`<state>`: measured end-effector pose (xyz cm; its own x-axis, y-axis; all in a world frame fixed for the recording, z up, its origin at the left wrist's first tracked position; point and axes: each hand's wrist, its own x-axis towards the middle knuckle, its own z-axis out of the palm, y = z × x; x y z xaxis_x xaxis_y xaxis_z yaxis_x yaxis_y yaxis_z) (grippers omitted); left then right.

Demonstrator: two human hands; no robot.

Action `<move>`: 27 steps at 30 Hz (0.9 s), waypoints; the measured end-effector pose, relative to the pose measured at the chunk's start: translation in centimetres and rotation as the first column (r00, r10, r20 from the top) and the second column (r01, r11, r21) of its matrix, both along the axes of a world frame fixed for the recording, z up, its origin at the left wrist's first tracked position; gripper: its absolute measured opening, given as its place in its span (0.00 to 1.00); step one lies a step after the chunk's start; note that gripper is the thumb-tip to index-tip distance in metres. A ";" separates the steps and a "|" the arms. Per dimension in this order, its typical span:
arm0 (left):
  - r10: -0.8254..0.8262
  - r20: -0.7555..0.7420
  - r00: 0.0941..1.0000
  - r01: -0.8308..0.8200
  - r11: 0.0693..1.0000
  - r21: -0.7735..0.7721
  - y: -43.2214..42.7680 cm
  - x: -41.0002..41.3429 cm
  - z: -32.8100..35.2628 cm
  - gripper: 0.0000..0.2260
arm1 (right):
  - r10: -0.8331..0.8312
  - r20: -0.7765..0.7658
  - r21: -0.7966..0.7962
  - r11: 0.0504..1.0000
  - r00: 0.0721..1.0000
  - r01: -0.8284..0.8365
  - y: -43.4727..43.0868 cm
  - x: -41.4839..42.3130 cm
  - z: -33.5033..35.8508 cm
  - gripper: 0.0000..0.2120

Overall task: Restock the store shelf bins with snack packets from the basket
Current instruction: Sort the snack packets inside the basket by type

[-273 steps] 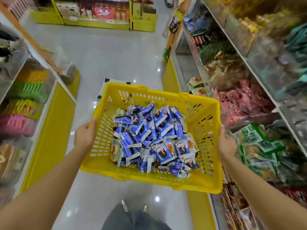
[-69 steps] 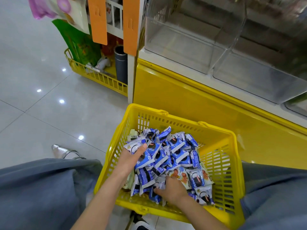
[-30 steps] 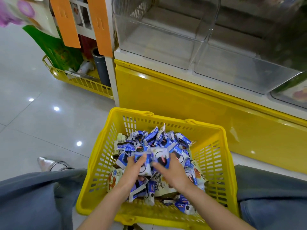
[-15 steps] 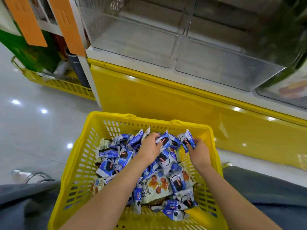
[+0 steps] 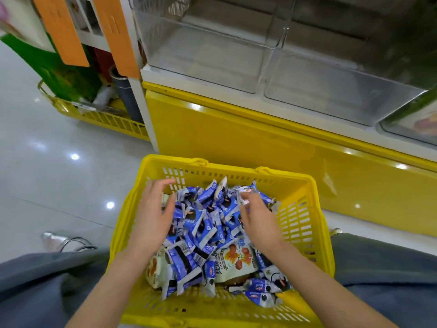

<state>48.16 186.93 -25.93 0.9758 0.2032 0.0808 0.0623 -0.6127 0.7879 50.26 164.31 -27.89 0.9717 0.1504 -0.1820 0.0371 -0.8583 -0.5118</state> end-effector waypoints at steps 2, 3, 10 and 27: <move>0.184 0.008 0.983 -0.184 0.981 0.056 3.1 -1.7 -0.6 0.13 | 0.164 -0.113 0.065 0.985 0.980 -0.158 2.8 -1.8 0.0 0.16; 0.263 -0.014 0.965 -0.262 0.962 0.075 4.4 -2.7 -1.0 0.13 | 0.235 -0.169 0.087 0.971 0.957 -0.223 4.3 -2.9 -0.2 0.17; 0.269 -0.304 0.914 -0.290 0.957 -0.025 5.4 -6.6 -4.6 0.07 | 0.305 -0.459 0.010 0.941 0.834 -0.339 9.8 -8.6 -3.8 0.36; -0.275 -0.270 0.923 0.154 0.906 -0.395 2.0 -4.5 0.3 0.18 | 0.263 -0.154 0.353 0.915 0.953 -0.195 7.6 -1.6 4.2 0.07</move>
